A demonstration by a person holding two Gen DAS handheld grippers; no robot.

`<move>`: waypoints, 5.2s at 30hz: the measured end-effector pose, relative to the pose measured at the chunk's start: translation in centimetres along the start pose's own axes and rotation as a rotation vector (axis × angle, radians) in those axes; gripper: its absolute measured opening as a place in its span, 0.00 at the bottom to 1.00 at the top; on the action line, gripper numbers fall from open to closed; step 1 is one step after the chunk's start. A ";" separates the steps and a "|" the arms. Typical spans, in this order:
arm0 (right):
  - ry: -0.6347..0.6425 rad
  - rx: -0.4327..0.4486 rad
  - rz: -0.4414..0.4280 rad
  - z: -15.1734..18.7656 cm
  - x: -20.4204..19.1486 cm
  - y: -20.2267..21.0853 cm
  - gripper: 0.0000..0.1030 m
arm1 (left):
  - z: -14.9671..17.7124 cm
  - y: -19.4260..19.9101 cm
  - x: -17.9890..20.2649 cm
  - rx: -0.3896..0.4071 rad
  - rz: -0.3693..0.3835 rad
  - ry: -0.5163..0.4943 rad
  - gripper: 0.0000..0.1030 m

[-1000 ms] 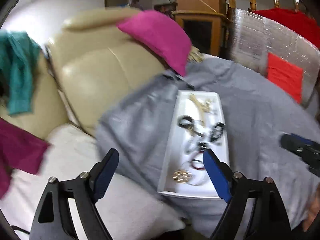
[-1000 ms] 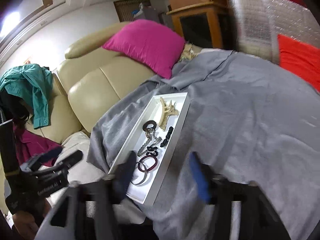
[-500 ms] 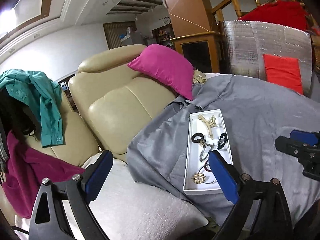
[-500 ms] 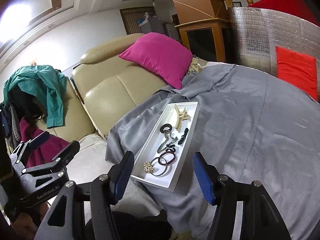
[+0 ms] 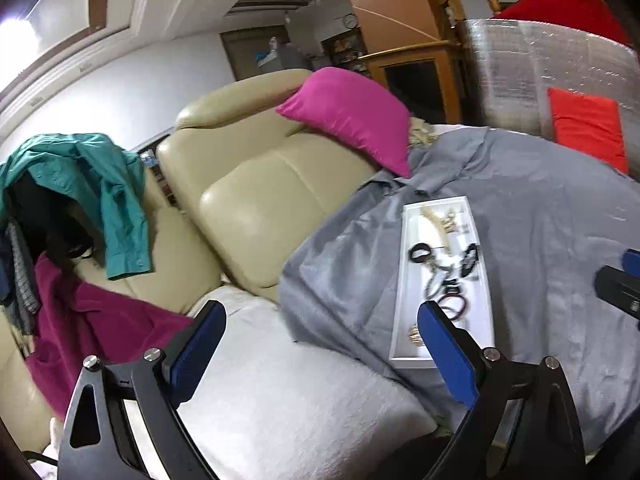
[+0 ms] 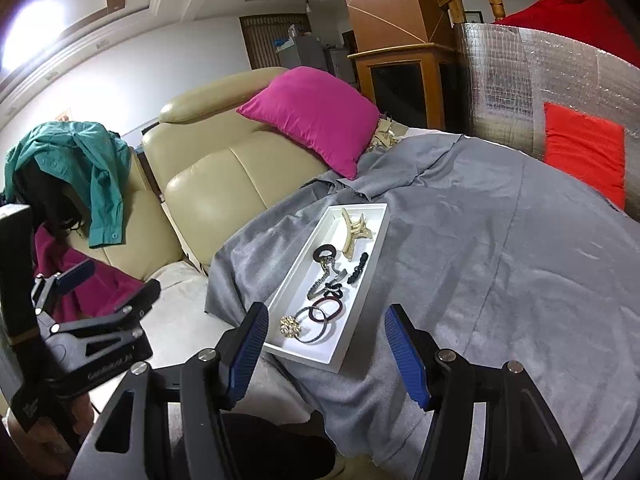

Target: Organize jewelry

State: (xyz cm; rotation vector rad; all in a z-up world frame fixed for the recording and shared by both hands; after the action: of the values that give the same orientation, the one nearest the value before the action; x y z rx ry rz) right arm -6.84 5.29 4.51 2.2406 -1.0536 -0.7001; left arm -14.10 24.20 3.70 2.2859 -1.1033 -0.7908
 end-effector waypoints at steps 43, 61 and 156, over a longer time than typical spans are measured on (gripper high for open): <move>-0.014 0.074 0.169 1.2 -3.3 4.5 0.66 | 0.3 5.8 -2.8 0.108 0.014 0.034 0.94; 0.013 0.090 0.137 2.4 -5.1 6.7 0.66 | 1.4 8.3 -3.9 0.128 -0.010 0.045 0.94; 0.055 0.043 0.147 2.1 -8.2 4.9 0.66 | 2.8 6.0 -7.1 0.075 0.014 0.101 0.94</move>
State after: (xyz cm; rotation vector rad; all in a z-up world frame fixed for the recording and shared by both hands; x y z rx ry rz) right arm -15.27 8.74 8.16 2.1786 -1.2026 -0.5555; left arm -22.79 26.13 7.55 2.3491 -1.1196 -0.6315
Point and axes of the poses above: each gripper's, at about its wrist camera, not at the fingertips, and y roughly against the way its jaws point, x to its right, z to its underside, the point moved 2 cm from there along -y, roughly the way its jaws point, and after that the axes turned 9 degrees about -x, right-handed, at the moved point
